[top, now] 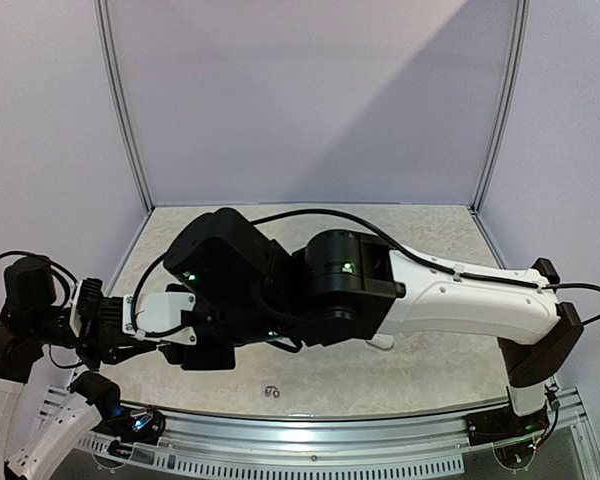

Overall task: Insert the wireless bluetooth earbuds into the charging case
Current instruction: Adjust the left earbud at the center of the board.

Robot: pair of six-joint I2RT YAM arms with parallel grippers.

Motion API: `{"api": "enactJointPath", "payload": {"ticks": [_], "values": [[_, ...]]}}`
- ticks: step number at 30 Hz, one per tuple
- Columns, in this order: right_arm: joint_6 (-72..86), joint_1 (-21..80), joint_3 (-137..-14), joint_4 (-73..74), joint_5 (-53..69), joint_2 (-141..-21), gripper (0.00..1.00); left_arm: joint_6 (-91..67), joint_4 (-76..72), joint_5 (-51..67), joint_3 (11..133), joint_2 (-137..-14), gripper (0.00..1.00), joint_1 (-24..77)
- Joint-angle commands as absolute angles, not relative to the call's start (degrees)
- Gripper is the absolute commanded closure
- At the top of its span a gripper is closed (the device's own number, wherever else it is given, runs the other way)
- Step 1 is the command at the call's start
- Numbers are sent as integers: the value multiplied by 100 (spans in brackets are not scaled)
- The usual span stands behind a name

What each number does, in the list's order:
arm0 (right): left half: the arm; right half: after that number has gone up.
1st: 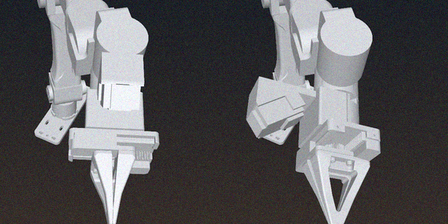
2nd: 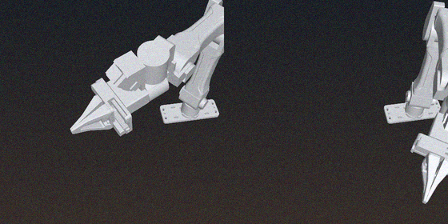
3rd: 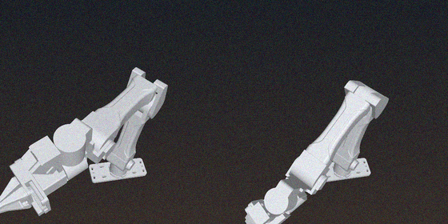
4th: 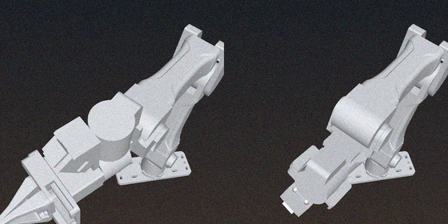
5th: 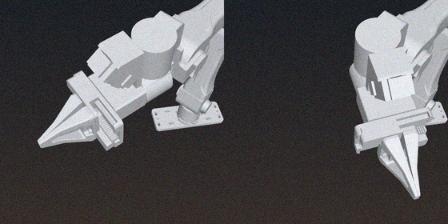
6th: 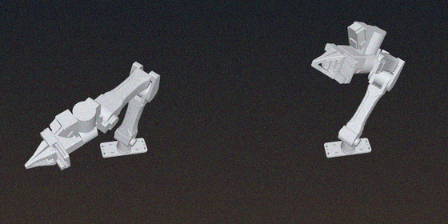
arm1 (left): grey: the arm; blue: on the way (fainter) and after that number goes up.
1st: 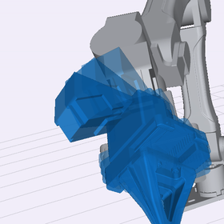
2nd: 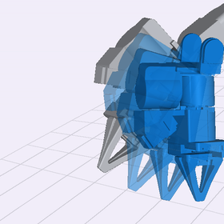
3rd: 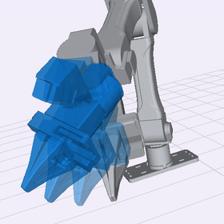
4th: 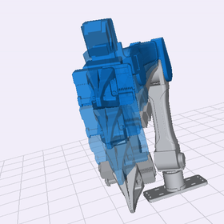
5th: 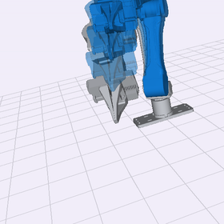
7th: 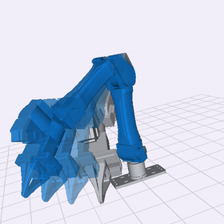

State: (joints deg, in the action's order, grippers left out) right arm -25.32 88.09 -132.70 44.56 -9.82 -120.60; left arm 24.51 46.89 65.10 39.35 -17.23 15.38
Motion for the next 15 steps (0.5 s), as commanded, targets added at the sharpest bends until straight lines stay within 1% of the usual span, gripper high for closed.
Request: {"api": "enactJointPath", "payload": {"ticks": [1, 6, 9, 12, 15], "values": [[-2185, 8702, -12812, 3647, -565, -11287, 55, 1902, 4270, 6544, 3788, -1653, 100, 1613], [-1613, 8603, -11733, 2536, -95, -10327, 55, 1519, 3945, 6499, 3687, -1558, 100, 1617], [-1087, 8367, -11036, 2057, -62, -9789, 56, 1338, 3845, 6369, 3649, -1497, 100, 1616], [-379, 7945, -10326, 1998, -211, -9442, 57, 1231, 3802, 6227, 3639, -1415, 100, 1611], [335, 7539, -9808, 2305, -458, -9417, 57, 1147, 3773, 6078, 3626, -1307, 100, 1615]]}}
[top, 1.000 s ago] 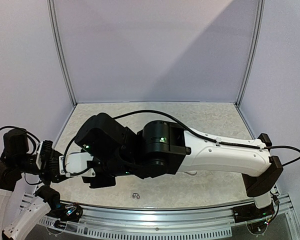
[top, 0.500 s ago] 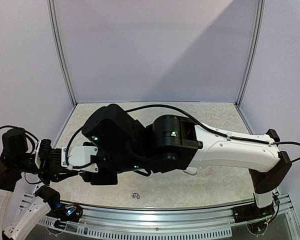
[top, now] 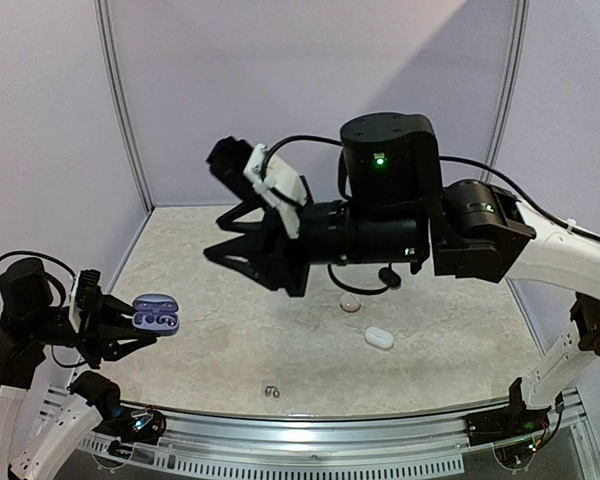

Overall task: Insert the wireless bluetooth earbuds into the charging case
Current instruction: Adjust the left earbud at the center of the board.

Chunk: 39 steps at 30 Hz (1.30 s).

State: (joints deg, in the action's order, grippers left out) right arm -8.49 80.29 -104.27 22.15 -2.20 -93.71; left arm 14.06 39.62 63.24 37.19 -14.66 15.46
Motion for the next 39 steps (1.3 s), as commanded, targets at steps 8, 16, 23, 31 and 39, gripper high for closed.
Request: {"api": "enactJointPath", "payload": {"ticks": [8, 16, 23, 31, 39], "values": [[1106, 7246, -9500, 3519, -564, -10620, 66, 1028, 3744, 5732, 3510, -979, 100, 1613], [1241, 7243, -8868, 3144, 211, -11631, 74, 1050, 3754, 5740, 3495, -957, 100, 1610], [1169, 7218, -8617, 2873, 563, -12005, 78, 1054, 3765, 5743, 3485, -983, 100, 1612], [1080, 7224, -8525, 2885, 916, -12201, 77, 1055, 3754, 5748, 3469, -1010, 100, 1610], [1061, 7239, -8487, 2758, 1323, -12316, 73, 1072, 3770, 5764, 3462, -993, 100, 1617]]}}
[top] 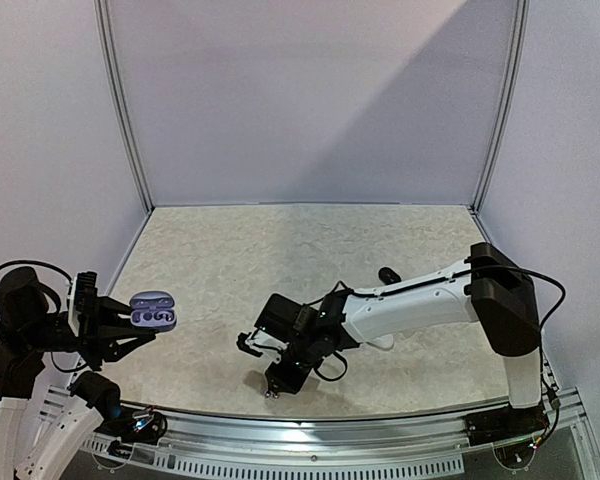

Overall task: Insert the wireless bluetooth earbuds into the charging case
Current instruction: Adjust the left earbud at the center of the board.

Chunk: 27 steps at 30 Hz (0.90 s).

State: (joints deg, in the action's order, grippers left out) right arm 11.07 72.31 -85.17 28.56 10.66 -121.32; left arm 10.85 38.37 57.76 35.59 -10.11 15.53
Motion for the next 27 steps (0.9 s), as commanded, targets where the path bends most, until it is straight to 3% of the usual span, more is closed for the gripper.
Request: {"api": "enactJointPath", "payload": {"ticks": [1, 27], "values": [[1056, 7245, -8497, 2747, 1379, -12349, 73, 1077, 3763, 5768, 3457, -993, 100, 1615], [841, 7458, -8934, 3512, 1723, -12387, 70, 1123, 3792, 5818, 3458, -1063, 100, 1611]]}}
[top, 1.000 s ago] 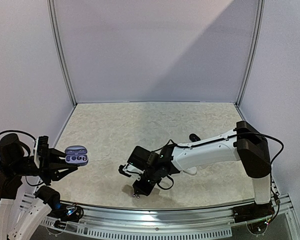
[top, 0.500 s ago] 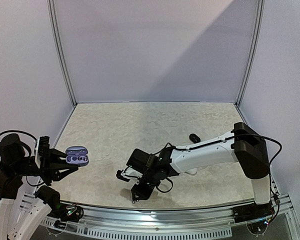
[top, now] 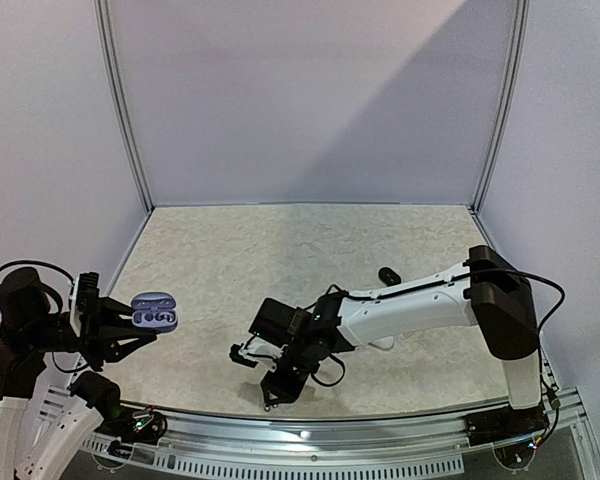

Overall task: Insert the wireless bluetooth earbuds into the charging case
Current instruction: Adjust the left earbud at the center of the board.

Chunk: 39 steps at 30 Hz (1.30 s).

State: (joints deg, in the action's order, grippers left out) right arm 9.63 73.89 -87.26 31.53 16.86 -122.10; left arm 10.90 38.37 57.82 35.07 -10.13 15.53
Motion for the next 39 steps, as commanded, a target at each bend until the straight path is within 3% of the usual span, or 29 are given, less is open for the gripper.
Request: {"api": "enactJointPath", "payload": {"ticks": [1, 6, 11, 14, 16, 23, 29, 34, 39], "values": [[823, 7468, -8938, 3563, 1715, -12398, 69, 1130, 3791, 5812, 3459, -1063, 100, 1611], [761, 7465, -8911, 3571, 1562, -12268, 65, 1134, 3803, 5826, 3454, -1073, 100, 1614], [570, 7469, -8919, 3378, 1458, -12009, 51, 1142, 3802, 5838, 3455, -1095, 100, 1617], [311, 7518, -8767, 3197, 1617, -11945, 32, 1149, 3806, 5841, 3462, -1082, 100, 1615], [-40, 7629, -8693, 3138, 1543, -11994, 28, 1149, 3808, 5837, 3460, -1083, 100, 1615], [-888, 7749, -8755, 3015, 1374, -12257, 30, 1161, 3814, 5836, 3461, -1072, 100, 1617], [-1002, 7752, -8918, 3046, 1231, -12454, 47, 1163, 3814, 5823, 3446, -1081, 100, 1615], [-974, 7747, -8895, 3008, 1038, -12522, 51, 1165, 3809, 5816, 3442, -1094, 100, 1616], [-940, 7752, -8903, 2981, 866, -12529, 67, 1156, 3819, 5801, 3449, -1083, 100, 1616]]}}
